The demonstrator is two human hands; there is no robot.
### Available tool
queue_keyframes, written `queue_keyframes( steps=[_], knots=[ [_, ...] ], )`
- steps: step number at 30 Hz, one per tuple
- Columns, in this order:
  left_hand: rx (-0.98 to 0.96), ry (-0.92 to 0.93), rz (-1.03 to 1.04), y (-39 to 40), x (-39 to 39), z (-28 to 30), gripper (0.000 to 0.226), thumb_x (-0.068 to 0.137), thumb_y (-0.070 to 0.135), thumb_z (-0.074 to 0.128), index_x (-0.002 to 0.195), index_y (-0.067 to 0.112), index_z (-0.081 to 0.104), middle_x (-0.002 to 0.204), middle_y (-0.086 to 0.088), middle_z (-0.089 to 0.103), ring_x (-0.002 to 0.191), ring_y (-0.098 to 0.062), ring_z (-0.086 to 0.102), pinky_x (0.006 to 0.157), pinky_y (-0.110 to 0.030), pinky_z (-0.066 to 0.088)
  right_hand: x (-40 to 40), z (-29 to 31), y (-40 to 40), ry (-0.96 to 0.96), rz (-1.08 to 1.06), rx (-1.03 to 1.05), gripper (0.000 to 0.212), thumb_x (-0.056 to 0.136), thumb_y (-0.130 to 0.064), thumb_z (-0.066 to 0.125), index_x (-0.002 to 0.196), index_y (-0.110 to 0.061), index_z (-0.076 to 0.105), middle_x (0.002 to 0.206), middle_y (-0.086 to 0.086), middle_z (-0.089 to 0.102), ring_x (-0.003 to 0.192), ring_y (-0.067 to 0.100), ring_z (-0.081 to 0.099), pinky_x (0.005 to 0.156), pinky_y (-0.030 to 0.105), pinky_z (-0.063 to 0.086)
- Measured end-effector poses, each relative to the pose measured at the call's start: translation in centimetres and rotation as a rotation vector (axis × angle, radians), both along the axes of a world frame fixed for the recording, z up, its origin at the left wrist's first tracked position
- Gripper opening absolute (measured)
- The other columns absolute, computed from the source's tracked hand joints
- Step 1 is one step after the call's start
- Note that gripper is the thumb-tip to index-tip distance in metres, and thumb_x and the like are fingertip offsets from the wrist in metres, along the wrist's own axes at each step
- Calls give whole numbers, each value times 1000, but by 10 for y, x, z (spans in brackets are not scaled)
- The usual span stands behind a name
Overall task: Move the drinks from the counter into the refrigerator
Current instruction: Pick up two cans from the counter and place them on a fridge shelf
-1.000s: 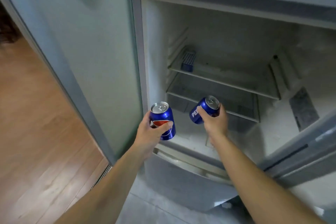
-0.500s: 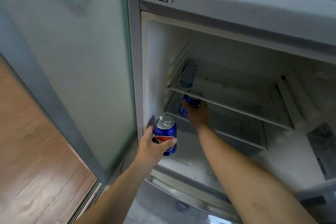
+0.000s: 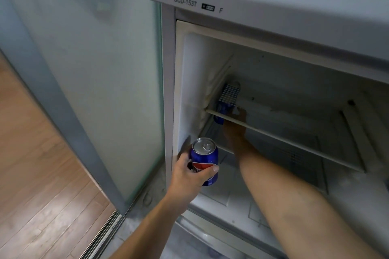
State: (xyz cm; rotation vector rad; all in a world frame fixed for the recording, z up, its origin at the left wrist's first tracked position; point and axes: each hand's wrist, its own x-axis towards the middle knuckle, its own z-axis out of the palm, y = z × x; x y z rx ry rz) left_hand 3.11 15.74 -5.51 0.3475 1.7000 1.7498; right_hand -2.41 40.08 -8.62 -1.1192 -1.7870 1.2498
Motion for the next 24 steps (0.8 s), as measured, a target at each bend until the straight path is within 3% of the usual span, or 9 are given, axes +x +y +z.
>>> queue_keyframes(
  steps=[3, 5, 7, 10, 12, 14, 16, 19, 24],
  knots=[
    [-5, 3, 13, 3, -1, -1, 68, 67, 22, 88, 121, 36, 49, 115, 15, 62, 106, -12, 60, 60, -11, 48, 3, 0, 7, -9, 109, -42, 37, 103, -5, 45, 140, 2, 44, 142, 21, 50, 107, 16, 52, 72, 0, 41],
    [-11, 9, 15, 6, -3, -2, 68, 68, 22, 88, 120, 38, 48, 113, 17, 62, 104, -12, 60, 62, -12, 49, 7, 2, 9, -63, 155, -78, 39, 102, -11, 48, 141, -5, 46, 142, 14, 52, 116, 21, 56, 74, 8, 42],
    [-19, 16, 12, 10, -4, -4, 71, 68, 21, 89, 122, 39, 46, 114, 17, 61, 105, -12, 59, 75, -18, 52, 16, 7, 5, -115, 181, -74, 40, 101, -16, 50, 140, -8, 49, 140, 10, 55, 124, 21, 56, 81, 15, 42],
    [-45, 30, -5, 16, -8, -11, 74, 69, 20, 88, 126, 40, 44, 118, 16, 60, 109, -13, 58, 98, -37, 50, 44, 10, -12, 88, 148, -103, 16, 96, -2, 56, 108, -3, 68, 106, 7, 73, 88, -1, 68, 78, 18, 48],
    [-66, 43, -21, 21, -11, -16, 73, 69, 22, 88, 126, 40, 45, 118, 15, 61, 111, -13, 58, 102, -40, 48, 72, 12, -31, 146, 194, -104, 21, 94, -5, 61, 87, -23, 70, 85, -9, 73, 80, 2, 67, 77, 27, 51],
    [-85, 76, -31, 25, -14, -19, 68, 68, 25, 89, 118, 45, 47, 113, 19, 62, 105, -7, 59, 95, -30, 49, 103, 13, -48, 84, 308, -165, 7, 91, -27, 66, 93, -32, 70, 94, -7, 73, 95, 17, 69, 82, 35, 55],
    [-84, 148, -36, 30, -15, -19, 62, 67, 29, 89, 109, 49, 48, 102, 24, 66, 95, 3, 62, 78, -11, 49, 128, 16, -59, 57, 522, -211, 34, 81, -45, 71, 112, -32, 69, 110, -5, 73, 106, 17, 68, 89, 35, 56],
    [-68, 307, -52, 42, -18, -20, 60, 68, 19, 88, 107, 48, 52, 97, 28, 67, 93, 10, 63, 68, -4, 48, 139, 17, -69, 24, 673, -179, 61, 75, -39, 79, 131, -22, 58, 123, -2, 69, 114, 11, 65, 94, 27, 55],
    [-111, 458, -164, 54, -21, -27, 74, 70, 13, 84, 120, 52, 47, 116, 19, 63, 105, -1, 63, 82, -13, 52, 124, 15, -75, 14, 443, -142, 47, 73, -23, 86, 110, -38, 61, 107, -12, 72, 94, -2, 67, 72, 13, 54]
  ],
)
